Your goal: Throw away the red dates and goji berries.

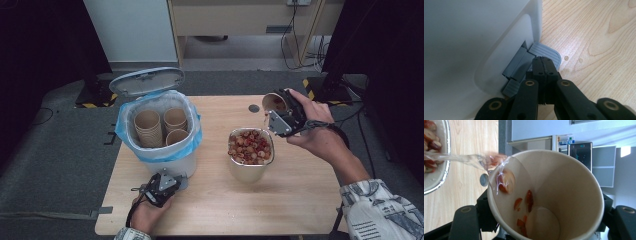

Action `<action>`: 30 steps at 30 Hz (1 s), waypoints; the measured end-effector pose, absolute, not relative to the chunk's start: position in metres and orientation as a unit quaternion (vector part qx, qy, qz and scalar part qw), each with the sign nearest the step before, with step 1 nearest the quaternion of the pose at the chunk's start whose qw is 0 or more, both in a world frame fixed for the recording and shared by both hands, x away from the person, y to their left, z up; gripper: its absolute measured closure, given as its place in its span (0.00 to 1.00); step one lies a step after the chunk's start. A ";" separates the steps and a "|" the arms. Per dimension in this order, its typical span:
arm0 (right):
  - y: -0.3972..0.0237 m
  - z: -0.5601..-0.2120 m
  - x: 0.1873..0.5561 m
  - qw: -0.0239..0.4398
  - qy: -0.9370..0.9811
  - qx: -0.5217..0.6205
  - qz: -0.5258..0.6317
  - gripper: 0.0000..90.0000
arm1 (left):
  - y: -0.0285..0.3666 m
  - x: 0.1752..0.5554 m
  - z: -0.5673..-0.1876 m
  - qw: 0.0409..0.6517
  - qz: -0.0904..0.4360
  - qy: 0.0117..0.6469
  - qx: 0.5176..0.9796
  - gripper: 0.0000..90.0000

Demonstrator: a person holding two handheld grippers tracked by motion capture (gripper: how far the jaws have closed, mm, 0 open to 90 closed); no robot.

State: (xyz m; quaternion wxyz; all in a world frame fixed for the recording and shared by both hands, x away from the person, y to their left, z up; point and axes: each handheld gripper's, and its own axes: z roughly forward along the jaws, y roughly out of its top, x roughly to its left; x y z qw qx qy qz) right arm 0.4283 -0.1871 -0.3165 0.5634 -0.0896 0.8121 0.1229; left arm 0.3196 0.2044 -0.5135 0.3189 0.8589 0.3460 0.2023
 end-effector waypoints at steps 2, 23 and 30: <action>-0.186 -0.316 0.428 0.567 0.810 -0.095 0.116 0.32 | 0.204 0.320 -0.514 0.319 0.202 0.346 0.859 1.00; -0.176 -0.294 0.426 0.594 0.790 -0.135 0.067 0.32 | 0.204 0.320 -0.514 0.320 0.203 0.346 0.858 1.00; -0.169 -0.292 0.424 0.604 0.780 -0.157 0.041 0.32 | 0.204 0.320 -0.514 0.320 0.203 0.346 0.858 1.00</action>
